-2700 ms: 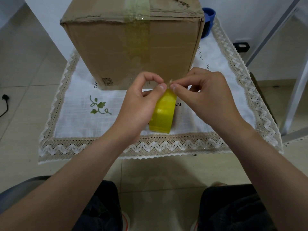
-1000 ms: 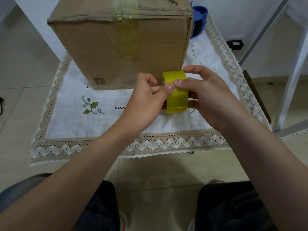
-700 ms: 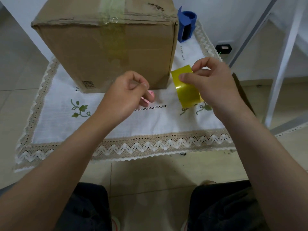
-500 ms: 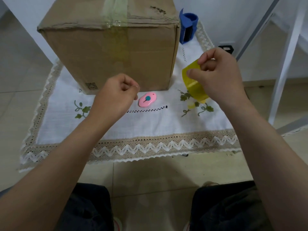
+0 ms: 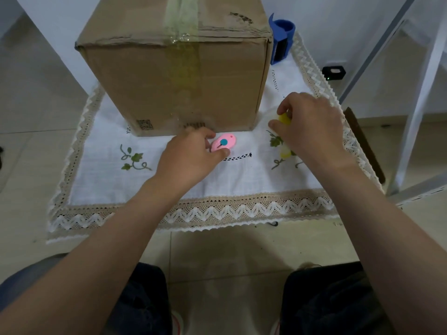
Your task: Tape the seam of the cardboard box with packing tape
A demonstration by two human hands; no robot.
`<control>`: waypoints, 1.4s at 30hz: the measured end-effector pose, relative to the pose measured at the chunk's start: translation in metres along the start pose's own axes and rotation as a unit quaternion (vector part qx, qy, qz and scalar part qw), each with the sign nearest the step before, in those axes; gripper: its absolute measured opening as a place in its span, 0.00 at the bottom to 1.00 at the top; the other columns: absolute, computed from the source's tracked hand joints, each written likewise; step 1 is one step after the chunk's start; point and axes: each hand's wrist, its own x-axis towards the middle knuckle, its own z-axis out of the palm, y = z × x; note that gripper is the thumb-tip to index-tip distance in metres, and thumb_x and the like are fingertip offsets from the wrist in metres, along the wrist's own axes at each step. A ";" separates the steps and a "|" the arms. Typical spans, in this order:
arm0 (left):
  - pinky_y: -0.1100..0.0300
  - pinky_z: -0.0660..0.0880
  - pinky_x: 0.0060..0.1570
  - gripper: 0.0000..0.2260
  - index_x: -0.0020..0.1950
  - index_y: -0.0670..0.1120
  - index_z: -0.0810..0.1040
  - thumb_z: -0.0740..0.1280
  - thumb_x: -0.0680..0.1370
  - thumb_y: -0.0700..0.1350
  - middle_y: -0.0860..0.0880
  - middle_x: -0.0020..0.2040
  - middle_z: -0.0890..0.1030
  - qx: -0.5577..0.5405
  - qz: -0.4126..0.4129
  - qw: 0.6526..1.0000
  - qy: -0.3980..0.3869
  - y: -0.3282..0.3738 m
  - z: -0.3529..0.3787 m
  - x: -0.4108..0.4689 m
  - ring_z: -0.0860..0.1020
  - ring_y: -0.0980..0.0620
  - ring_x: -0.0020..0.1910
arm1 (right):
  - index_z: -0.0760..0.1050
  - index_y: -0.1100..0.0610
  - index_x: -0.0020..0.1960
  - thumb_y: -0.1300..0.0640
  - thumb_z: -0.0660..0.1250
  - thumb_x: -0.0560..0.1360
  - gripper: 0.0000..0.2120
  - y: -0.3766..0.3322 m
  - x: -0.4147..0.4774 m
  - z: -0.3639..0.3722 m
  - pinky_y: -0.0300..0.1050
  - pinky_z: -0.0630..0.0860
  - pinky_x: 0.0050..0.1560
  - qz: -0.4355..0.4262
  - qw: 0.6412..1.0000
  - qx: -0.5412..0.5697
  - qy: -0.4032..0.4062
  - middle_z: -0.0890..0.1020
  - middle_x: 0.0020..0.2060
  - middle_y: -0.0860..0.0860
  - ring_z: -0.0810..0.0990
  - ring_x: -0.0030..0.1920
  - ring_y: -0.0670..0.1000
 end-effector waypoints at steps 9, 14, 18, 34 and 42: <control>0.51 0.80 0.48 0.11 0.53 0.58 0.81 0.77 0.72 0.53 0.56 0.49 0.84 -0.012 0.026 0.999 0.028 0.000 0.007 0.009 0.83 0.50 0.49 | 0.84 0.51 0.54 0.52 0.74 0.77 0.07 -0.027 -0.013 0.010 0.45 0.73 0.48 -0.121 0.977 0.159 -0.070 0.78 0.48 0.48 0.75 0.43 0.44; 0.58 0.73 0.39 0.06 0.49 0.57 0.86 0.78 0.73 0.50 0.60 0.42 0.86 -0.111 0.062 0.991 0.031 0.007 0.001 0.010 0.78 0.69 0.38 | 0.84 0.50 0.55 0.49 0.77 0.75 0.10 -0.030 -0.016 0.008 0.50 0.80 0.43 -0.116 0.967 0.179 -0.140 0.84 0.42 0.47 0.80 0.40 0.45; 0.58 0.81 0.42 0.07 0.54 0.57 0.87 0.74 0.78 0.47 0.62 0.44 0.86 -0.188 0.078 0.979 0.031 0.012 -0.002 0.010 0.79 0.71 0.35 | 0.85 0.49 0.50 0.50 0.76 0.77 0.05 -0.027 -0.008 -0.006 0.40 0.76 0.34 -0.062 0.954 0.249 -0.156 0.85 0.34 0.48 0.80 0.32 0.41; 0.45 0.83 0.51 0.08 0.48 0.55 0.85 0.67 0.82 0.48 0.60 0.42 0.87 -0.226 0.028 0.973 0.043 0.009 -0.004 0.008 0.83 0.60 0.43 | 0.83 0.55 0.55 0.59 0.68 0.82 0.06 0.008 0.031 -0.029 0.36 0.69 0.18 0.174 0.921 0.346 -0.050 0.86 0.34 0.49 0.71 0.18 0.49; 0.45 0.84 0.49 0.08 0.47 0.55 0.85 0.67 0.82 0.48 0.61 0.41 0.87 -0.221 0.019 0.974 0.038 0.010 -0.006 0.004 0.84 0.56 0.41 | 0.83 0.58 0.46 0.60 0.64 0.82 0.11 -0.011 0.038 -0.018 0.37 0.71 0.19 0.160 0.932 0.288 -0.151 0.85 0.28 0.52 0.72 0.17 0.48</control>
